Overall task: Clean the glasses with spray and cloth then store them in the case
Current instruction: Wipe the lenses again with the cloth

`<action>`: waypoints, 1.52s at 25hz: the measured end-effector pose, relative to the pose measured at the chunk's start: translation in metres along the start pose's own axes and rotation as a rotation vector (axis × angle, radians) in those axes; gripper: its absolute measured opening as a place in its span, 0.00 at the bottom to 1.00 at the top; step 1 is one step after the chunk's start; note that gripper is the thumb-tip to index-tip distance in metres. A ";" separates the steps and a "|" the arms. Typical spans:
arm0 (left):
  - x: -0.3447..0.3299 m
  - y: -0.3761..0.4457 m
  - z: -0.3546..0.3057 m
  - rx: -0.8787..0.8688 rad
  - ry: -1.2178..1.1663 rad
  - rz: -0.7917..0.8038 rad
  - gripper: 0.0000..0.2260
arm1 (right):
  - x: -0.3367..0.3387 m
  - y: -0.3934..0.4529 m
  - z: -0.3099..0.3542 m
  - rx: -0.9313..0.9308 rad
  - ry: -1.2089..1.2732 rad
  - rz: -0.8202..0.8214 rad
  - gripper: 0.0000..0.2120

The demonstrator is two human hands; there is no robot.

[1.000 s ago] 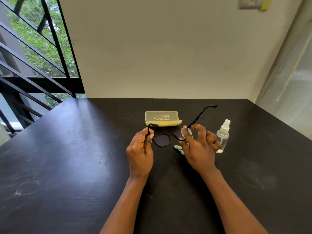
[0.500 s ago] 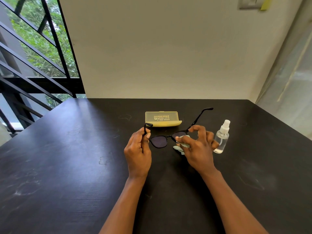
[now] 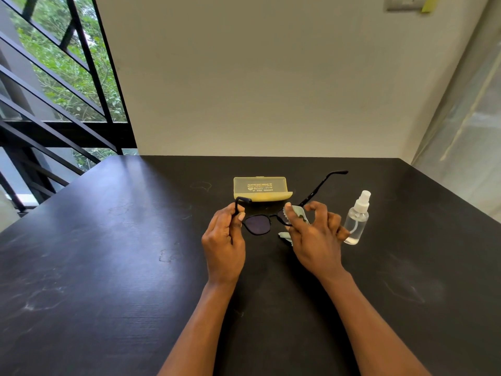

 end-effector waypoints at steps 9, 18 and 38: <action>0.003 0.000 0.001 0.017 -0.001 -0.028 0.08 | 0.015 -0.001 0.002 0.087 0.156 -0.082 0.15; -0.001 0.000 -0.004 -0.028 -0.030 -0.005 0.09 | 0.013 -0.002 -0.005 -0.039 0.020 -0.098 0.21; 0.007 0.000 -0.002 0.001 0.053 -0.055 0.08 | 0.034 -0.005 -0.003 0.046 0.160 -0.159 0.08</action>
Point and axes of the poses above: each hand's wrist, its own y-axis towards the middle knuckle, its own x-axis out of the back of the hand, z = x × y, the point moved 10 cm from there along y, towards the middle knuckle, and after that the axes turned 11 degrees about z, right-handed, at the moved point
